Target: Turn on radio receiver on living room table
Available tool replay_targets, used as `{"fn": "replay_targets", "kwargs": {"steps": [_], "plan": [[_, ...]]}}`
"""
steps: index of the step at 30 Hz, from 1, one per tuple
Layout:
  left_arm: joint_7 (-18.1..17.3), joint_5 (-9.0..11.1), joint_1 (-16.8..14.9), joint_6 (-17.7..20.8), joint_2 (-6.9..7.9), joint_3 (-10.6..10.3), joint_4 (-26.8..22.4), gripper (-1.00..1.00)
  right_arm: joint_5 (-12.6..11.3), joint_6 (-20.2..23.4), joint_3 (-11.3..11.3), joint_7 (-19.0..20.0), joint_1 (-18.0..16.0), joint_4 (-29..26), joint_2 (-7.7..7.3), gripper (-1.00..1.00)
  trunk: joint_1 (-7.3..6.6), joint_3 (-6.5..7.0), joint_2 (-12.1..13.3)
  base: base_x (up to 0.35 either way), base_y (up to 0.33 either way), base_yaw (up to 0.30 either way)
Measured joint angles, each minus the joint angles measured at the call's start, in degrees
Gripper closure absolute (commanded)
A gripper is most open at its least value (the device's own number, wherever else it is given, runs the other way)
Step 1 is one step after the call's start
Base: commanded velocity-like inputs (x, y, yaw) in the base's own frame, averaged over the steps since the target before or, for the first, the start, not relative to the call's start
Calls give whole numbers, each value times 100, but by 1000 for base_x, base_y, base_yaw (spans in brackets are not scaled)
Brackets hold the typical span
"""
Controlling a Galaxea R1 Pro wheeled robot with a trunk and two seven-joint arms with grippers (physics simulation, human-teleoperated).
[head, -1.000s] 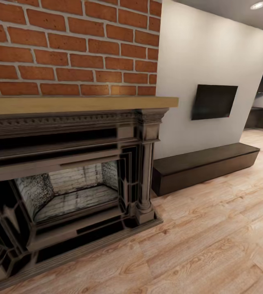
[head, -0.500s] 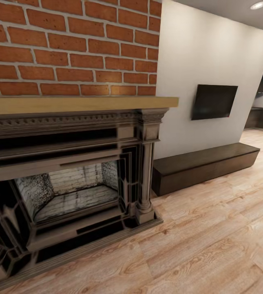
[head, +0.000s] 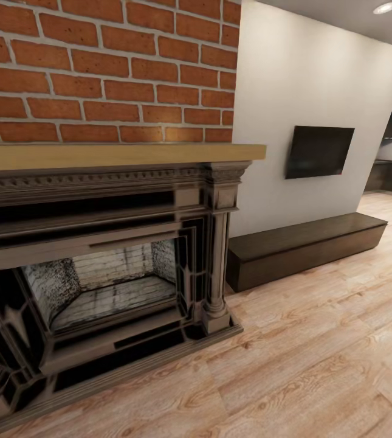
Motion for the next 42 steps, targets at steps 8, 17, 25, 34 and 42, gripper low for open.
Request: {"fn": "replay_targets", "kwargs": {"steps": [8, 17, 25, 34, 42], "plan": [[67, 3, -259, 1529, 34, 27, -3237, -100, 0, -7, -6, 0, -2, -1734, -462, -100, 0, 0, 0, 0, 0, -137], [184, 3, -301, 1374, 223, 410, -3350, -100, 0, -7, -7, -1, -3, -1792, -515, -100, 0, 0, 0, 0, 0, -270], [117, -11, -302, 1022, 238, 441, -3341, -100, 0, -7, -11, 2, -3, -1807, -588, -100, 0, 0, 0, 0, 0, -277], [156, -55, -303, 755, 338, 454, -3326, -100, 0, -7, -34, 3, -6, -1848, -739, -100, 0, 0, 0, 0, 0, -278], [168, -54, -303, 718, 427, 464, -3324, -100, 0, -7, -42, 36, -8, -1855, -805, -100, 0, 0, 0, 0, 0, -278]]}}
